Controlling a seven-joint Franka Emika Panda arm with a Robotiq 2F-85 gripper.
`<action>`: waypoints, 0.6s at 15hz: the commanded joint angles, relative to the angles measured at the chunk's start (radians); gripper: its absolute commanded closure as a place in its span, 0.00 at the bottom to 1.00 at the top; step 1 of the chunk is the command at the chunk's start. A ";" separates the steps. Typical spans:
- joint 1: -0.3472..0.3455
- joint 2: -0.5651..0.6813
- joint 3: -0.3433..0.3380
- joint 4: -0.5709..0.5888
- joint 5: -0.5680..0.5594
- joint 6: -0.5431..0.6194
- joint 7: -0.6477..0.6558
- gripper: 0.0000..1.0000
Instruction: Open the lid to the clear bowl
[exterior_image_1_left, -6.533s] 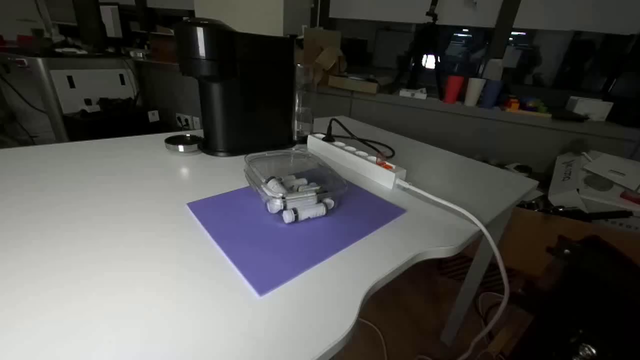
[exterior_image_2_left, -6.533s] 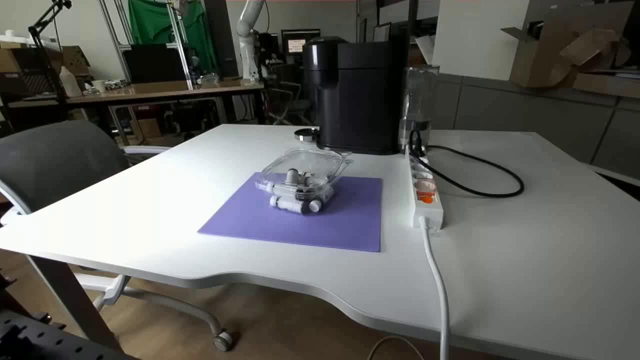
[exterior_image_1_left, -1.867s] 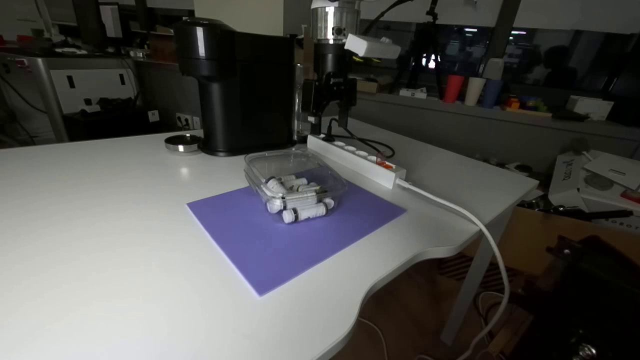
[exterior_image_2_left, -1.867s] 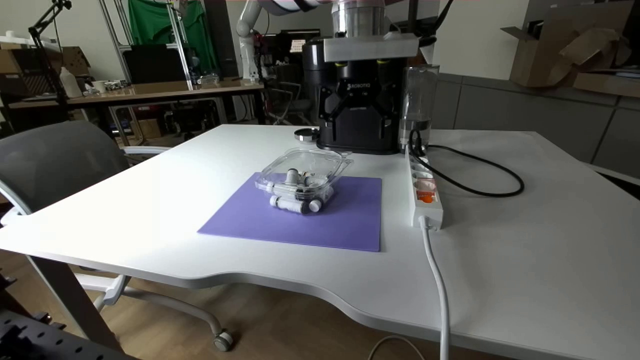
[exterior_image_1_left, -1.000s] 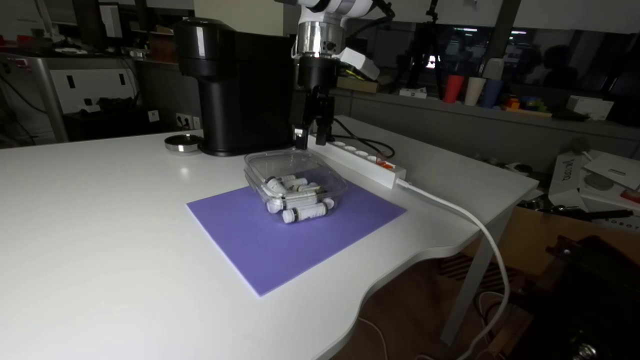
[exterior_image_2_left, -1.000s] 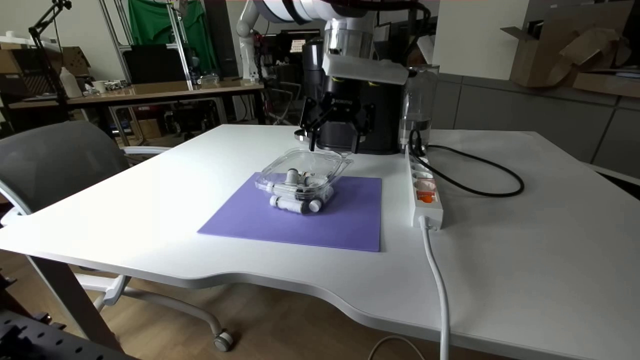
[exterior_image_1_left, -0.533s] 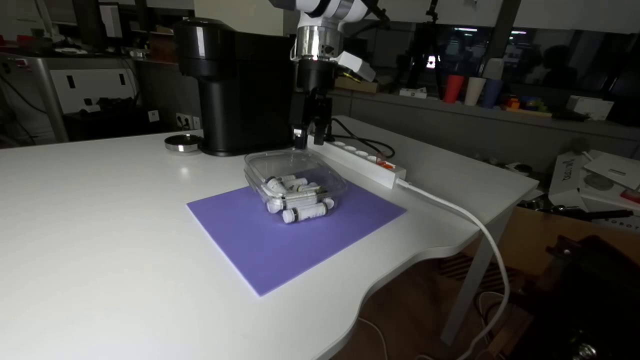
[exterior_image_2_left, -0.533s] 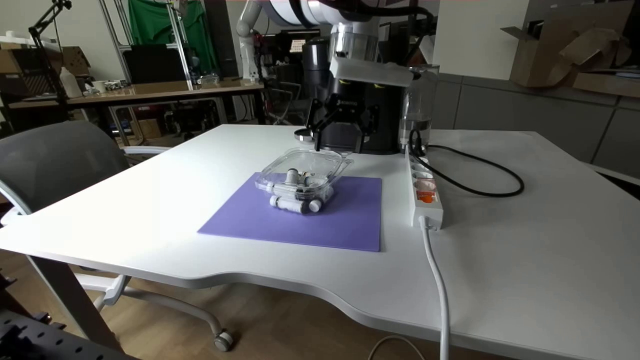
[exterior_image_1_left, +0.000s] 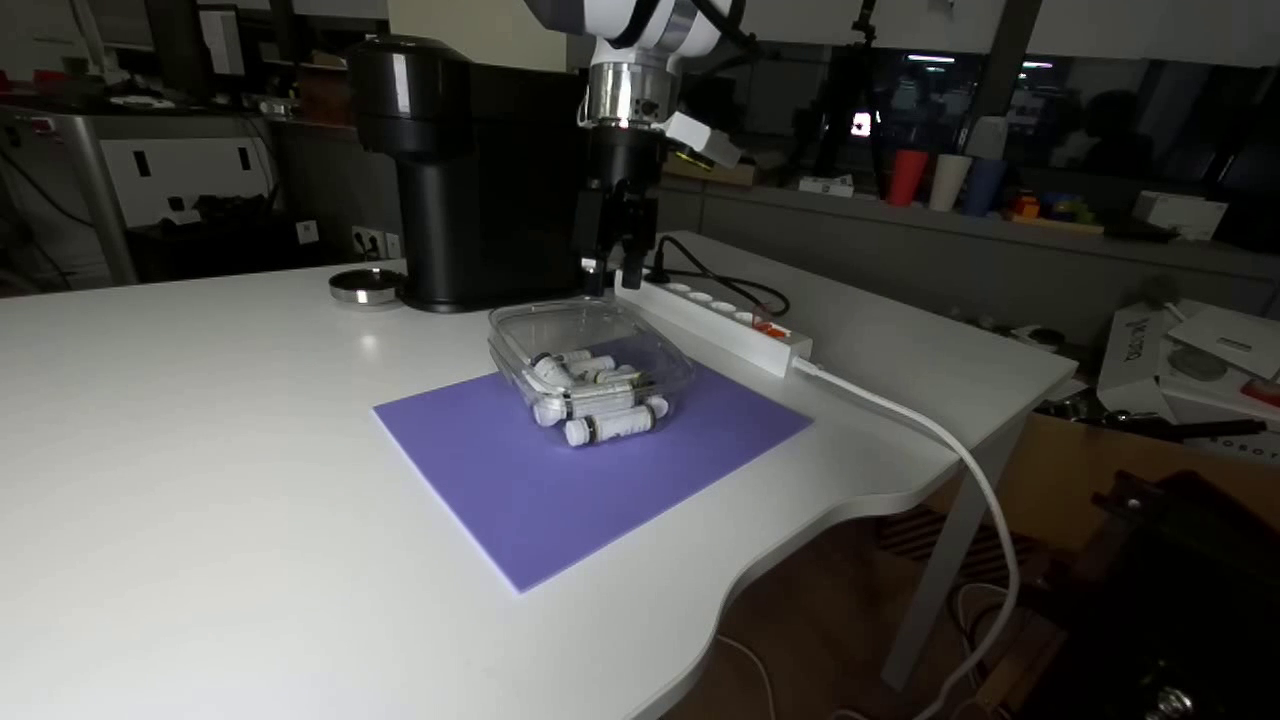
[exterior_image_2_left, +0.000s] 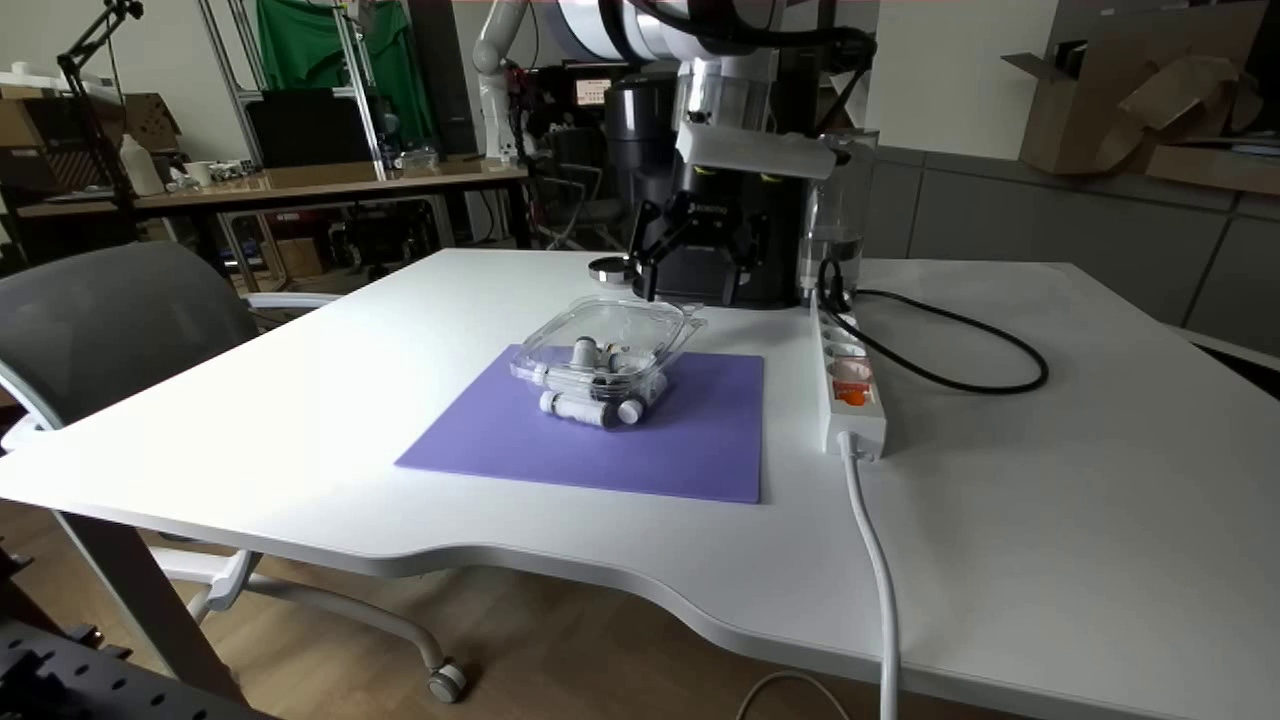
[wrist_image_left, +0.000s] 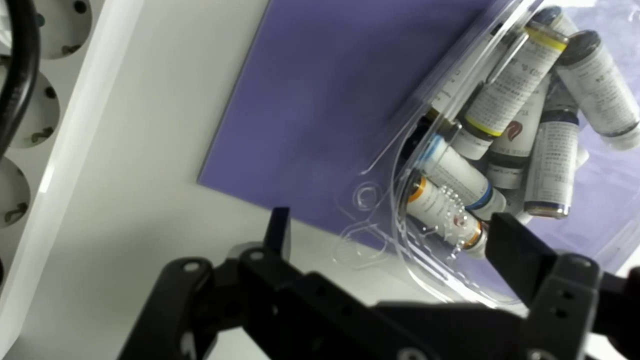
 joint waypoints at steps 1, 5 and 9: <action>-0.012 0.047 0.012 0.093 0.022 -0.082 0.005 0.00; -0.012 0.074 0.019 0.140 0.029 -0.139 -0.010 0.00; -0.011 0.091 0.027 0.169 0.030 -0.186 -0.024 0.00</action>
